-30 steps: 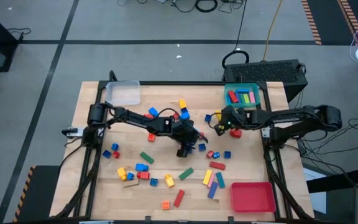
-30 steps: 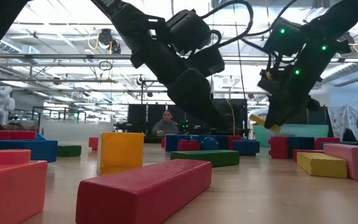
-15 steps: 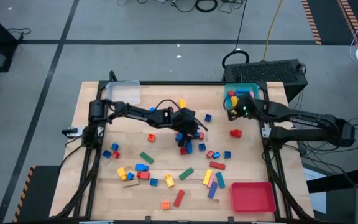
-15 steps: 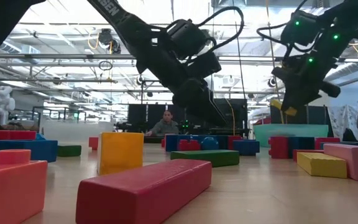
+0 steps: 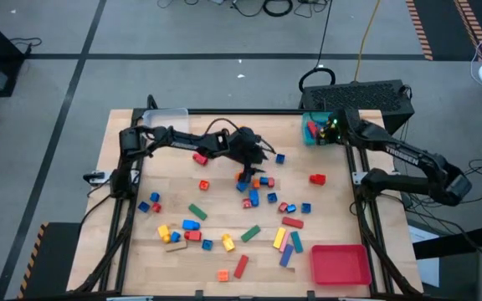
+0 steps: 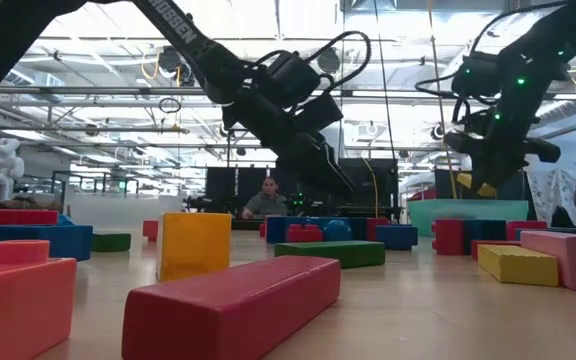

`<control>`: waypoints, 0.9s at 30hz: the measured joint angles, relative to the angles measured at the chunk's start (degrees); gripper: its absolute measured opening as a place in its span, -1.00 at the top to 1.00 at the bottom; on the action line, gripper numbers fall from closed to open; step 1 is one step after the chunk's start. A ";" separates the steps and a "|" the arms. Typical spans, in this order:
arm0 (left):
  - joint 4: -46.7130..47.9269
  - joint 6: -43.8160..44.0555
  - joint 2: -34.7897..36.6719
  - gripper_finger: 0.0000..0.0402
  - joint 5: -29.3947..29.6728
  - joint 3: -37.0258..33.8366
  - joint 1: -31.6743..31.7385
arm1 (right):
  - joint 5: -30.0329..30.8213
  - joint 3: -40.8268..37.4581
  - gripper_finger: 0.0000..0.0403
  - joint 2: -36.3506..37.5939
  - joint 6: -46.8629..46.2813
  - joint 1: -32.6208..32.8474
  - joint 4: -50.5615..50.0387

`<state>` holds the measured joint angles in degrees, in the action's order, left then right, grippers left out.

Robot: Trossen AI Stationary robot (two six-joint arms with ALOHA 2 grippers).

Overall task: Sort blocks by size
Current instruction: Put the yellow block into the blue bin, then put the brown block into the blue bin

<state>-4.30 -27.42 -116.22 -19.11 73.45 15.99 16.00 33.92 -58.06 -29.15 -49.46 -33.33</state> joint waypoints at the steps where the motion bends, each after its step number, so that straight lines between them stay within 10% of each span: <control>1: -0.96 0.11 0.00 -0.18 -1.47 0.00 0.83 | 0.01 0.84 0.57 -0.62 0.57 -0.98 -0.12; 16: -7.28 10.52 0.02 -0.18 -11.01 2.90 4.24 | -0.93 5.34 0.54 -7.75 -1.75 -5.28 -4.31; 27: -2.99 5.97 -0.61 -0.18 -10.76 2.99 4.29 | 6.55 4.49 0.05 -10.01 -6.52 -3.14 -0.79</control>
<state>-7.28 -21.45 -116.84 -29.87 76.44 20.27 22.55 38.41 -68.07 -35.67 -52.60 -34.12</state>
